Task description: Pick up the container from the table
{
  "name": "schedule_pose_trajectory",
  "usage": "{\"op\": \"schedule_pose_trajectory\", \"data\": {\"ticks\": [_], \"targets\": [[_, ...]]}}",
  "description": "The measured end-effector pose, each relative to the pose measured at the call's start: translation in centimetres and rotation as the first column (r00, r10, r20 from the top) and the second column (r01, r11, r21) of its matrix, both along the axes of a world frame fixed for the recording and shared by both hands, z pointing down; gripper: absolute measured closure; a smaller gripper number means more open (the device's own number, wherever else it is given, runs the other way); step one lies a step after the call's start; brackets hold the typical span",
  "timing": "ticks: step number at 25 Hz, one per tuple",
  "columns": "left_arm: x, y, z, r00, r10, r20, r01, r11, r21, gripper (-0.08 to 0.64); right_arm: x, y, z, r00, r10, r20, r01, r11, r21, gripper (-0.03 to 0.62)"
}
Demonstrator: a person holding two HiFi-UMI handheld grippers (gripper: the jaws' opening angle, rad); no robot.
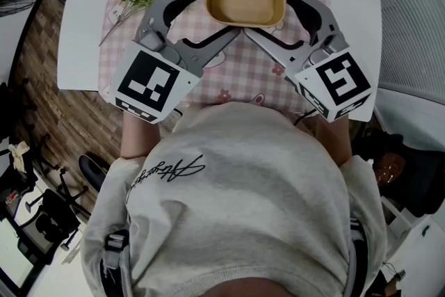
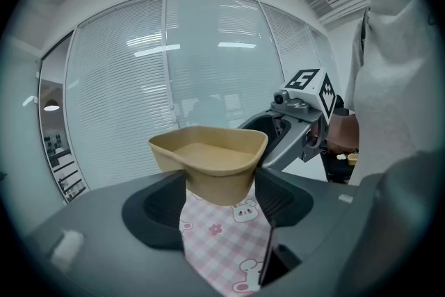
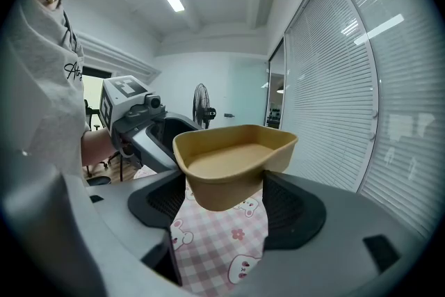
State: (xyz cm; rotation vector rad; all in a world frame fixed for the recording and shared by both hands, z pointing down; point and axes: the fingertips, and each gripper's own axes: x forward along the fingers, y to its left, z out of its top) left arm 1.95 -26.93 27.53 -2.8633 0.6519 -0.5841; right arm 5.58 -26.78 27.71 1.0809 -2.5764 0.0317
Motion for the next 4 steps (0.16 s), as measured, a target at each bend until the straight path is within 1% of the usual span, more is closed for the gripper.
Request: {"op": "schedule_pose_trajectory", "data": {"ticks": [4], "targets": [[-0.07,-0.04,-0.04,1.0,0.0,-0.007,0.0,1.0,-0.006,0.253,-0.06,-0.03,-0.1,1.0,0.0,-0.001,0.0,1.0,0.001,0.245]]}}
